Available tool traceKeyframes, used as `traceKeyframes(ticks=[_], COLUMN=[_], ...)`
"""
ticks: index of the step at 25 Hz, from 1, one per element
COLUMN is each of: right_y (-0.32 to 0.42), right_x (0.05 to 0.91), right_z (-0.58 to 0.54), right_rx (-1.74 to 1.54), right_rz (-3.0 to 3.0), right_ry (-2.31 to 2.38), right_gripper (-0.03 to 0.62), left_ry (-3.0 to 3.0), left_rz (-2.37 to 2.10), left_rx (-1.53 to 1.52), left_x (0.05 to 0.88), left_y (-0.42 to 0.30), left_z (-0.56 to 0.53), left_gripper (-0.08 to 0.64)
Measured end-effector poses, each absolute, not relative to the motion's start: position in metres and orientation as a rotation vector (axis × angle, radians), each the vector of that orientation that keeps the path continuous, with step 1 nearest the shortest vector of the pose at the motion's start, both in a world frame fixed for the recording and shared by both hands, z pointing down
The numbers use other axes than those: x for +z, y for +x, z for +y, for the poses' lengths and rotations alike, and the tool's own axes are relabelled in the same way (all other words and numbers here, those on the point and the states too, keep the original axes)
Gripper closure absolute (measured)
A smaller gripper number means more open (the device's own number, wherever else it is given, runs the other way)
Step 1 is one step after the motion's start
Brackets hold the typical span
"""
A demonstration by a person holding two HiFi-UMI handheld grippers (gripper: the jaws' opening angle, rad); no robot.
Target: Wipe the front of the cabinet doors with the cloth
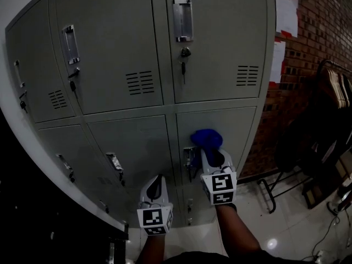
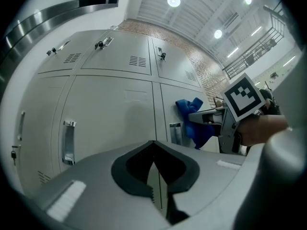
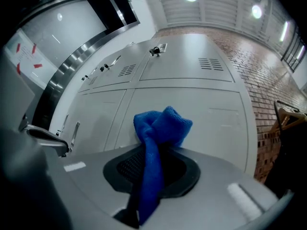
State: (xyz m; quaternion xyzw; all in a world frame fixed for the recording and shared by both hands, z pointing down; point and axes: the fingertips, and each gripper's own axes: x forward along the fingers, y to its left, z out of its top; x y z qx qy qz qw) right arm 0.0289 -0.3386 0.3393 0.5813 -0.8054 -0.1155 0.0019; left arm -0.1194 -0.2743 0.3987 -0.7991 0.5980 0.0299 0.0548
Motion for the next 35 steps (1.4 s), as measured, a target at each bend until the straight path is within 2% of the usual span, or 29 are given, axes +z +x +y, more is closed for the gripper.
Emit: traceKeyframes(ticks=[16, 22, 30, 35], right_y=[0.141, 0.17, 0.167, 0.117], right_x=[0.356, 0.362, 0.359, 0.363], right_z=[-0.346, -0.347, -0.34, -0.331], right_rx=[-0.336, -0.341, -0.401, -0.407], right_rz=[-2.358, -2.314, -2.292, -2.384], right_ry=[1.936, 1.958, 2.03, 1.954], right_gripper=[0.525, 0.525, 0.523, 0.523], left_ry=[-2.48, -2.458, -2.398, -2.384], left_rz=[1.8, 1.839, 1.87, 1.885], left_rx=[0.036, 0.054, 0.066, 0.067], left_x=[0.428, 0.426, 0.414, 0.411], left_y=[-0.048, -0.049, -0.072, -0.092], left_z=[-0.277, -0.279, -0.274, -0.268], left_gripper=[0.543, 0.543, 0.543, 0.543])
